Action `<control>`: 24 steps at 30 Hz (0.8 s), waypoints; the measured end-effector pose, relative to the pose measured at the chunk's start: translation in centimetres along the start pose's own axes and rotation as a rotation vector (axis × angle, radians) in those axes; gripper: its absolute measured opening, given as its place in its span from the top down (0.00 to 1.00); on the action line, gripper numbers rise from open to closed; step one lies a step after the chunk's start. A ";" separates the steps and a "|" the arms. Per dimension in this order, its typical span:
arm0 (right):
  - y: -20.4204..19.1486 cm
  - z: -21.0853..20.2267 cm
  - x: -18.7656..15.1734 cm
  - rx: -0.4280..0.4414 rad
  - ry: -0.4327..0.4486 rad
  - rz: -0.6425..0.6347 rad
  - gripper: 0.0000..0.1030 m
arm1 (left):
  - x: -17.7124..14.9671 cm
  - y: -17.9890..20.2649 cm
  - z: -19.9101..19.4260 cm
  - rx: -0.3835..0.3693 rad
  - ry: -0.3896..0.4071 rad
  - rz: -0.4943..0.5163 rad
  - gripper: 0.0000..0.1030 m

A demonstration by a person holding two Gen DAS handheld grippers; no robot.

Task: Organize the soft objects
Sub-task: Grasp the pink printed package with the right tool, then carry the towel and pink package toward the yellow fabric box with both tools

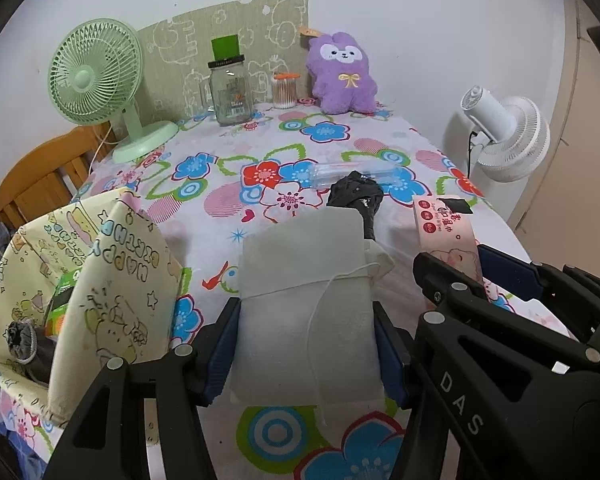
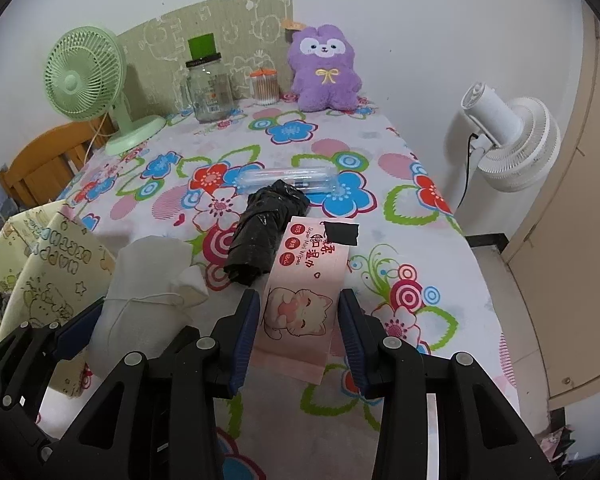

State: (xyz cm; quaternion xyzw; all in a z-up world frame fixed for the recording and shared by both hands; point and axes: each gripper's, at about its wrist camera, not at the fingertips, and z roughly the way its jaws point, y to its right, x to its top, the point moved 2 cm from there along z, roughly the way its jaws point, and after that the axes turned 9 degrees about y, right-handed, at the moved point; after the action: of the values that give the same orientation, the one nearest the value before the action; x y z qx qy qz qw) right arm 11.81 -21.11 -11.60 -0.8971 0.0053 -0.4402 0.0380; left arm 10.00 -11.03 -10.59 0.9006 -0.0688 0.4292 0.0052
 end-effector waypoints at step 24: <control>-0.8 -6.9 0.9 -0.011 0.117 -0.011 0.58 | 1.1 -0.2 -6.2 -0.016 0.090 0.018 0.39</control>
State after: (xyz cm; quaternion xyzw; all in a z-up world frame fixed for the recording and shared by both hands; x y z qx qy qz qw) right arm 6.86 -20.82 -6.64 -0.8701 0.0053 -0.4919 0.0302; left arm 5.89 -10.57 -5.85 0.8795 -0.0801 0.4689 0.0117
